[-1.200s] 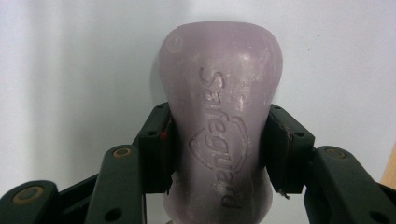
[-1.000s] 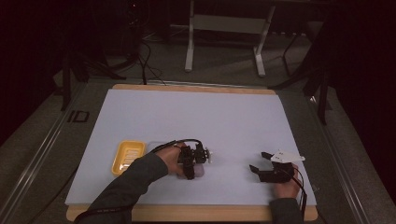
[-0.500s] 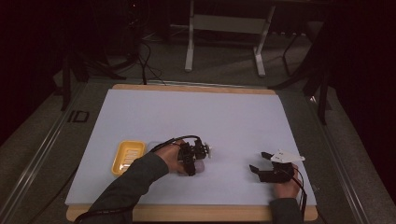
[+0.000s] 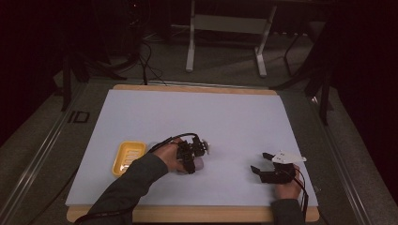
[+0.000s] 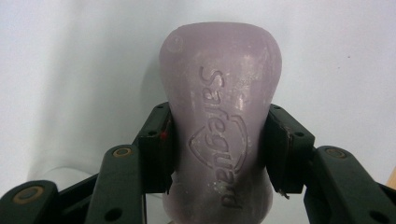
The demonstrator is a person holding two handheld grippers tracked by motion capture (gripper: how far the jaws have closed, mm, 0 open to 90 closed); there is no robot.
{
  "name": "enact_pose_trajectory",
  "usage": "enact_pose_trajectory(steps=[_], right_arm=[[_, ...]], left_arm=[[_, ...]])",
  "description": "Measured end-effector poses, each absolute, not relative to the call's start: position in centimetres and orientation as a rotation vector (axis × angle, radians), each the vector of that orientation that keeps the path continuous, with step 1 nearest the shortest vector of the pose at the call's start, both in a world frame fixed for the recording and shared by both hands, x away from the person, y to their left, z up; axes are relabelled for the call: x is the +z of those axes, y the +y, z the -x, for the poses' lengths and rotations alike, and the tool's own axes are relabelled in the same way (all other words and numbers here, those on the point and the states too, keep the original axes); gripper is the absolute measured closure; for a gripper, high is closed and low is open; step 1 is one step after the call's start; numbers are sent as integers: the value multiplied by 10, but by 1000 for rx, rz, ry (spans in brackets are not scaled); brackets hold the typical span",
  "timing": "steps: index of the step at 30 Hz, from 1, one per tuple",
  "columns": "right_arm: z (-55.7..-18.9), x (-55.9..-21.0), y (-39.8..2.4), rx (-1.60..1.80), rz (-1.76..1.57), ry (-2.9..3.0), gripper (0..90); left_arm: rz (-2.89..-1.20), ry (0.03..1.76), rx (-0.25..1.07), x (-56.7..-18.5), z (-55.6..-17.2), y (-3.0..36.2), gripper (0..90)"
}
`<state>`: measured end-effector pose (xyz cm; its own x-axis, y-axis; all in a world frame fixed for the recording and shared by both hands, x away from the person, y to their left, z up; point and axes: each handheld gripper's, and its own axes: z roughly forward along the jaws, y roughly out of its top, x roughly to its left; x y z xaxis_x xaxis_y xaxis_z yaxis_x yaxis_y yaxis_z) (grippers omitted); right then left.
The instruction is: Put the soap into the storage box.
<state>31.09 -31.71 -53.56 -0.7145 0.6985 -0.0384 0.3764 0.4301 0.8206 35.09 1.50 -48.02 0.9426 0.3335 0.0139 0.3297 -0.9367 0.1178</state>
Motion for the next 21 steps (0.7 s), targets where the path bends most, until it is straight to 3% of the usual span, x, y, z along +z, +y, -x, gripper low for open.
enact_pose_trajectory(steps=[21], right_arm=[[-311, -536, -317, 1187, -916, 2314, 225]], left_arm=[[-2911, 688, 92, -465, -363, 33, 499]])
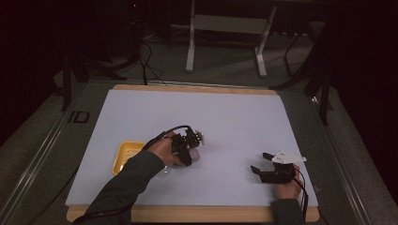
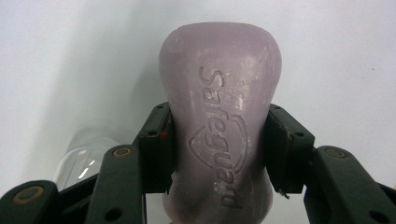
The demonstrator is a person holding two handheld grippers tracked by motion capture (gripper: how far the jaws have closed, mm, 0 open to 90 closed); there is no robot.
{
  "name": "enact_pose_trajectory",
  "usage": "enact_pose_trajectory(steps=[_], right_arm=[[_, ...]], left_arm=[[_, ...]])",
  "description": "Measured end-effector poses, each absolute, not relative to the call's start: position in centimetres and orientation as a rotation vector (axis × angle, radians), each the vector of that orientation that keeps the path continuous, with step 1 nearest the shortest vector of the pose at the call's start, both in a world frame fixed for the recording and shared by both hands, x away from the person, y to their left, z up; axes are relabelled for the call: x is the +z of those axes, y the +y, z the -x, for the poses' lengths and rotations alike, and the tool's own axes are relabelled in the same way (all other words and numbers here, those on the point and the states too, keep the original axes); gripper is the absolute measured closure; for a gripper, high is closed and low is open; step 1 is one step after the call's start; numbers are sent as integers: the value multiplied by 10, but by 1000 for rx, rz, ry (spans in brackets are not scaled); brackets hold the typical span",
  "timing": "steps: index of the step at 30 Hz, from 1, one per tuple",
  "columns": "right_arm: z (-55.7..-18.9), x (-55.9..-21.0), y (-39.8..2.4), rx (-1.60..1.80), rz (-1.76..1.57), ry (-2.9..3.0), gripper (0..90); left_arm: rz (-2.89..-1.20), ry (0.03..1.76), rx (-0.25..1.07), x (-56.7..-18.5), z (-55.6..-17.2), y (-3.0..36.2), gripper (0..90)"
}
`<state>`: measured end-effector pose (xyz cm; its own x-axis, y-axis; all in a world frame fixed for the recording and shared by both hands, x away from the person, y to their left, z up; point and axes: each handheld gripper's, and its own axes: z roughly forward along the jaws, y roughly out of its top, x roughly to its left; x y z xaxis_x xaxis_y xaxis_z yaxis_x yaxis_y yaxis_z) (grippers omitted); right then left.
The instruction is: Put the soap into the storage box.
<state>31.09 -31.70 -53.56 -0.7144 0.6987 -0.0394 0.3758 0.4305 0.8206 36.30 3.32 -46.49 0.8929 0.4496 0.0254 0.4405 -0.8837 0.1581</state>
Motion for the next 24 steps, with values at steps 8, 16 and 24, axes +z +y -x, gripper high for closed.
enact_pose_trajectory(steps=[8, 16, 24], right_arm=[[-311, -536, -317, 1186, -916, 2314, 225], [-311, -536, -317, 1186, -916, 2314, 225], [-311, -536, -317, 1186, -916, 2314, 225]], left_arm=[[-2896, 741, 105, -461, -366, 41, 499], [-2872, 795, 119, -457, -368, 51, 499], [-2846, 831, 116, -456, -370, 59, 499]])
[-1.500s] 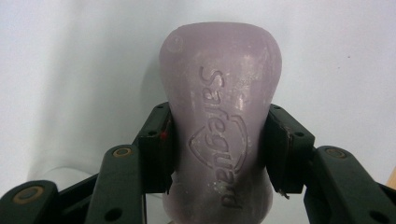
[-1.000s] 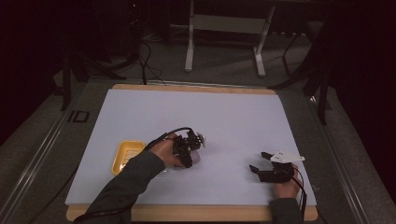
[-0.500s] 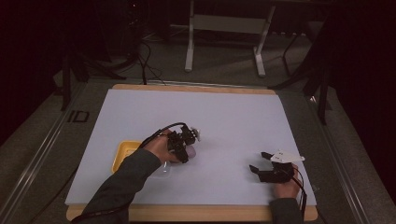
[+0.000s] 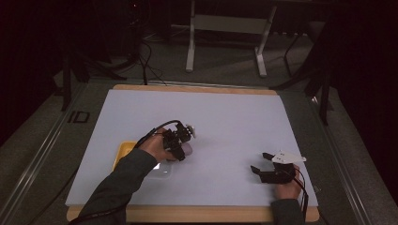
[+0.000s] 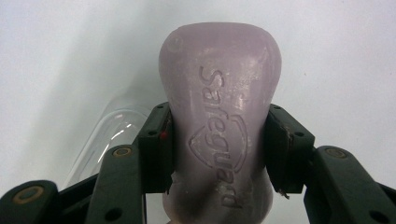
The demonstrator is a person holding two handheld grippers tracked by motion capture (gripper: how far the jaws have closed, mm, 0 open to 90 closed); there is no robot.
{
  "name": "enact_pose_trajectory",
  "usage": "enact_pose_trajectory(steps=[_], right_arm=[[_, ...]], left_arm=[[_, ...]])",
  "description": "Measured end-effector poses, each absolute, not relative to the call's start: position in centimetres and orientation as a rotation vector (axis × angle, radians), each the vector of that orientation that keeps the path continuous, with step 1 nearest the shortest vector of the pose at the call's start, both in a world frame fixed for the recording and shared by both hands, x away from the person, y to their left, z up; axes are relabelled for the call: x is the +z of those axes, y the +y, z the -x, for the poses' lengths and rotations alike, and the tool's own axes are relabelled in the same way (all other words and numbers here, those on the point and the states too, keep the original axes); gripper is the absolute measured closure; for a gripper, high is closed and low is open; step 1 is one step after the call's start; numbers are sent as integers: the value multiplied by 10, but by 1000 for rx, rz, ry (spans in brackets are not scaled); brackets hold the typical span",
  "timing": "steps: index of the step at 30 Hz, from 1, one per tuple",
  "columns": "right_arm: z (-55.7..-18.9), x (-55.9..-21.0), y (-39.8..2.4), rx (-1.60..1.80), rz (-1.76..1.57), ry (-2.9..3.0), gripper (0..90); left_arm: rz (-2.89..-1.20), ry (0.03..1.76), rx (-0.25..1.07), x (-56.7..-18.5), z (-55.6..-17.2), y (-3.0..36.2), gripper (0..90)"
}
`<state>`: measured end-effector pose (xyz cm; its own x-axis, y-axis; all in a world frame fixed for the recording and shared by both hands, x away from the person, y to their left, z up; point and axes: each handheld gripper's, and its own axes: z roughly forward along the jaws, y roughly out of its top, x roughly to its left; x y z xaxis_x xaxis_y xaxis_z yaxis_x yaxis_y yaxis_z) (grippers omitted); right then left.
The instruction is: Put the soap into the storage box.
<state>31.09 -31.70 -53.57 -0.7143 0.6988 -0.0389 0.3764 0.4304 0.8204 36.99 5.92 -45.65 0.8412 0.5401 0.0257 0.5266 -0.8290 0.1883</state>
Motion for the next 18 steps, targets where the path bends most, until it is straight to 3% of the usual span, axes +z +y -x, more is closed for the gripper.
enact_pose_trajectory(steps=[18], right_arm=[[-311, -536, -317, 1186, -916, 2315, 225]], left_arm=[[-2805, 909, 138, -449, -371, 77, 499]])
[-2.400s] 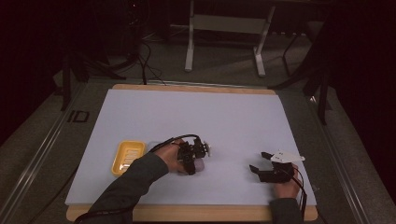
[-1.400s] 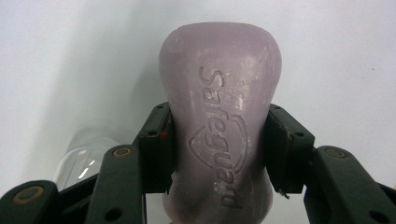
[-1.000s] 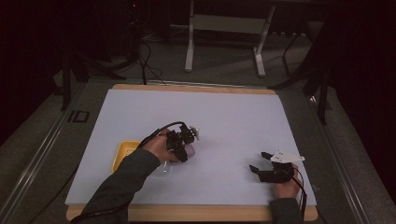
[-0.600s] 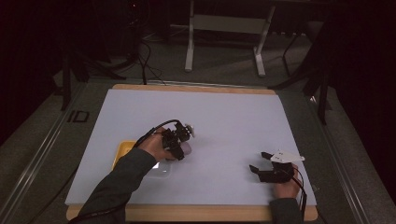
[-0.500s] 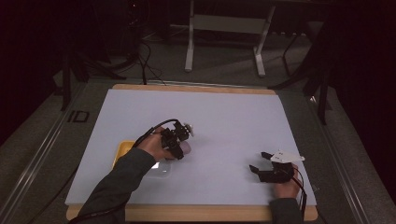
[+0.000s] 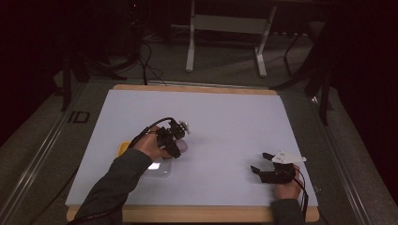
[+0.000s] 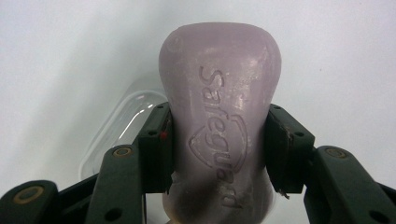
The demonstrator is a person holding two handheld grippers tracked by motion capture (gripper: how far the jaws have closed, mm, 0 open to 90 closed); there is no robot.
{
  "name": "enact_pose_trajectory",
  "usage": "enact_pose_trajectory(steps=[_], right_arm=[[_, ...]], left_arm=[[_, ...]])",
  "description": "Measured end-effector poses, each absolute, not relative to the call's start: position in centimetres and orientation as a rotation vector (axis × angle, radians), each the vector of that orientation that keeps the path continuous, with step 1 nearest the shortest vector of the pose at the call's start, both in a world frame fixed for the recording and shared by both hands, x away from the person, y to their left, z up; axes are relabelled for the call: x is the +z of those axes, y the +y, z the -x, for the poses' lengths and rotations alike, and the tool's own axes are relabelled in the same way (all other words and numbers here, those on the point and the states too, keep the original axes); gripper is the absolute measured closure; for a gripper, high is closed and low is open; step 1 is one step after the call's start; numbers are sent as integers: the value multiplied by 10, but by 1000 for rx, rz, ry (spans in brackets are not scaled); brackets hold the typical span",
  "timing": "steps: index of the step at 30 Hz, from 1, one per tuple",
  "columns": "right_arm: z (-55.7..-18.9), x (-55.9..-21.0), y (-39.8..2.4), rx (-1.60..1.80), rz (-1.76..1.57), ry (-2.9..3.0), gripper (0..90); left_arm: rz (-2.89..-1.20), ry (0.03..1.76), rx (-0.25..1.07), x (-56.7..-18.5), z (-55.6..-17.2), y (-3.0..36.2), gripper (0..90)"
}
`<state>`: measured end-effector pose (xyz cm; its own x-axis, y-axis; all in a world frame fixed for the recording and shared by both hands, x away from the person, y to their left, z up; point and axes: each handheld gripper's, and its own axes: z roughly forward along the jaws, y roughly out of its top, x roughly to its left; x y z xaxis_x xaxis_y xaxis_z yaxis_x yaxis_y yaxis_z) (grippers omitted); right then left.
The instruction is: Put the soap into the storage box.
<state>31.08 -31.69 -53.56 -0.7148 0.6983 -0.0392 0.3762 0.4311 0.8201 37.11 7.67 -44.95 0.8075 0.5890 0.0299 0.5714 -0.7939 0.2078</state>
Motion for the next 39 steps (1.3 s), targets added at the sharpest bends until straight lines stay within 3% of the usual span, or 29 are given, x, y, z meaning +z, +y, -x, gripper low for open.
enact_pose_trajectory(steps=[39], right_arm=[[-310, -536, -316, 1178, -908, 2314, 225]], left_arm=[[-2733, 1041, 183, -437, -368, 122, 499]])
